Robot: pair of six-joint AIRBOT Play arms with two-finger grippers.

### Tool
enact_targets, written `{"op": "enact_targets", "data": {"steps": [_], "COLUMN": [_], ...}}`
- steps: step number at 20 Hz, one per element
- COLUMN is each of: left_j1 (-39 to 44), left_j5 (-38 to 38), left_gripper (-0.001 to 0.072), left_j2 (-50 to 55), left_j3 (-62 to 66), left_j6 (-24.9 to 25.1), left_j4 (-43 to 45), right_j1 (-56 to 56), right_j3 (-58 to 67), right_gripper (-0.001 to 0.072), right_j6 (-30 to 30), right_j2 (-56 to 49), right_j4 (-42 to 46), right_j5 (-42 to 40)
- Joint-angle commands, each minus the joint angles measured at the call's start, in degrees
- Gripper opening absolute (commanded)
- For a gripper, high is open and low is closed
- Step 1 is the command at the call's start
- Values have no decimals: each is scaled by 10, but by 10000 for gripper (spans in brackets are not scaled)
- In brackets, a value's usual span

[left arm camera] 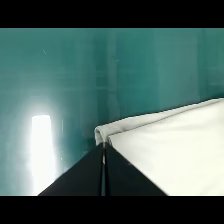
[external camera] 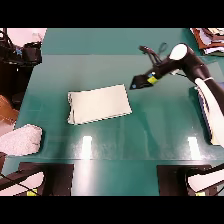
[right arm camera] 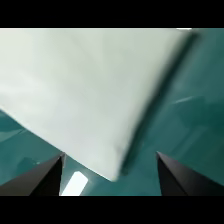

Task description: Fold the shirts.

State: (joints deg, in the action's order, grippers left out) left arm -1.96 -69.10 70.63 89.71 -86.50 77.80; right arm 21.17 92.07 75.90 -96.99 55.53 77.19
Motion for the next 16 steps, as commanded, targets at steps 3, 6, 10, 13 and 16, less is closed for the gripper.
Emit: {"op": "enact_targets", "data": {"steps": [3,6,10,13,16], "left_j1": [0,0,0,0,0], "left_j5": [16,19,21,19,7], "left_gripper": [28,28,28,28,28], "left_j2": [0,0,1,1,1], "left_j3": [0,0,0,0,0], "left_j6": [0,-1,-1,-1,0], "left_j4": [-20,-20,-20,-27,-35], "right_j1": [-69,-45,5,46,87], "right_j3": [-143,-187,-172,-109,-41], "right_gripper": [656,652,621,591,590], "right_j6": [9,-6,-16,-20,-20], "right_j2": [2,2,-40,-98,-143], "right_j4": [-85,-120,-171,-202,-202], "right_j5": [-83,-137,-149,-125,-121]}}
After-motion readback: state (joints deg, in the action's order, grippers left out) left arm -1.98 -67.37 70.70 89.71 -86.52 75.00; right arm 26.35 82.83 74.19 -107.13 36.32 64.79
